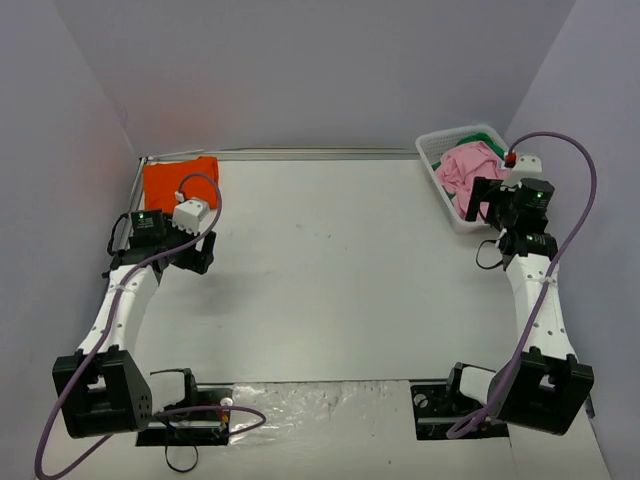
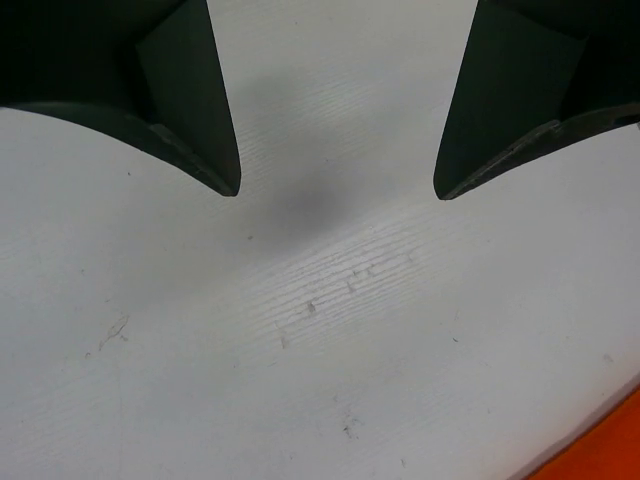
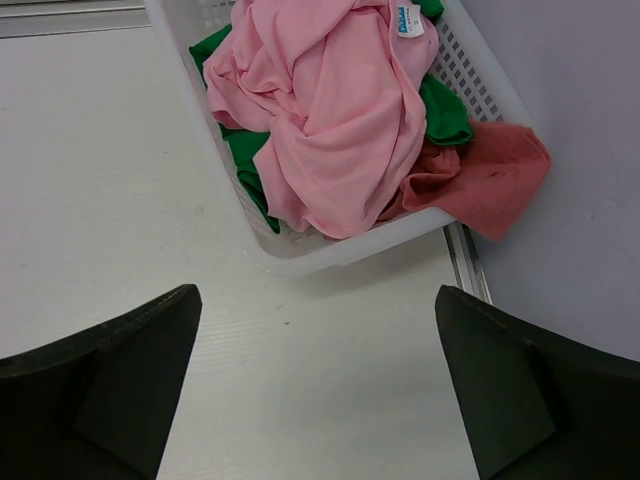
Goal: Fold and stack the t-shirts
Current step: Grab crumpled tshirt from bin with the right arm
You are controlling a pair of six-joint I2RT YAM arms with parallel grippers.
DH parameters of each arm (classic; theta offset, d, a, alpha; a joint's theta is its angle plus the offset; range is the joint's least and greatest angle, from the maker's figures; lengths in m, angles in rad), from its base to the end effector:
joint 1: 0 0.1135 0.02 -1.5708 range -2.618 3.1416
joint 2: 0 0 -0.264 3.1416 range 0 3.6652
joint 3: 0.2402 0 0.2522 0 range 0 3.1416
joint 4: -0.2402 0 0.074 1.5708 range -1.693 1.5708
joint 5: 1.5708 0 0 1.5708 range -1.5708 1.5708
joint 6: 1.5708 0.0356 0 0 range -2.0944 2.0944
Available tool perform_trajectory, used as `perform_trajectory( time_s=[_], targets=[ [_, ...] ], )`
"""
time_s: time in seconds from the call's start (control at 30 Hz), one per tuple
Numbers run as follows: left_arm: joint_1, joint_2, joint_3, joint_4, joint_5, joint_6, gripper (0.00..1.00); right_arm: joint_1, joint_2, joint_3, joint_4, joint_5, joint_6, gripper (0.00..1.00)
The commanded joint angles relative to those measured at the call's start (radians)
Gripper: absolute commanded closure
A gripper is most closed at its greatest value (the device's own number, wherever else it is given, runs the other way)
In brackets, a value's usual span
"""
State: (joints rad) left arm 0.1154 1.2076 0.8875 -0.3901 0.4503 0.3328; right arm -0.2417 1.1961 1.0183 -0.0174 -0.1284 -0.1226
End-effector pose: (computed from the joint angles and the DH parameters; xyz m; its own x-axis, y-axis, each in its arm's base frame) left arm 0.2581 0.0143 0.2710 -0.5389 0.2336 -0.8093 0.4234 0.9057 -0.0205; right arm 0.2752 -0.0631 0.3537 -0.2010 -0.0754 -0.9767 0.0915 0.9912 -0.0953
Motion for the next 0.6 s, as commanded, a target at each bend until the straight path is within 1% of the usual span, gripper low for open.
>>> perform_trajectory(
  time_s=[0.0,0.03,0.07,0.13,0.17,0.2,0.27,0.37,0.5,0.53,0.57],
  targets=[
    [0.004,-0.068,0.044,-0.019,0.027,0.014,0.23,-0.014,-0.039,0.014,0.034,-0.058,0.012,0.00],
    [0.004,-0.072,0.044,-0.021,0.027,0.014,0.22,-0.015,-0.047,0.000,0.036,-0.104,-0.012,0.00],
    [0.004,-0.085,0.041,-0.029,0.027,0.018,0.22,-0.015,-0.047,-0.033,0.033,-0.251,-0.081,0.00],
    [0.004,-0.092,0.048,-0.073,0.054,0.053,0.19,-0.015,-0.027,-0.060,0.022,-0.350,-0.138,0.00],
    [0.004,-0.092,0.068,-0.091,0.063,0.061,0.18,-0.013,-0.014,-0.061,0.022,-0.365,-0.143,0.00],
    [0.004,-0.092,0.077,-0.108,0.073,0.072,0.15,-0.014,0.003,-0.055,0.022,-0.350,-0.135,0.00],
    [0.004,-0.095,0.102,-0.141,0.103,0.078,0.14,-0.010,0.065,-0.020,-0.024,-0.314,-0.127,0.00],
    [0.004,-0.124,0.103,-0.136,0.123,0.074,0.13,0.018,0.138,0.015,-0.065,-0.243,-0.132,0.00],
    [0.004,-0.149,0.079,-0.115,0.120,0.075,0.12,0.172,0.226,0.051,-0.026,0.045,-0.149,0.00],
    [0.004,-0.146,0.076,-0.116,0.123,0.080,0.12,0.223,0.297,0.095,-0.026,0.124,-0.155,0.00],
    [0.006,-0.146,0.074,-0.119,0.125,0.086,0.12,0.234,0.333,0.124,-0.033,0.172,-0.166,0.00]
  ],
)
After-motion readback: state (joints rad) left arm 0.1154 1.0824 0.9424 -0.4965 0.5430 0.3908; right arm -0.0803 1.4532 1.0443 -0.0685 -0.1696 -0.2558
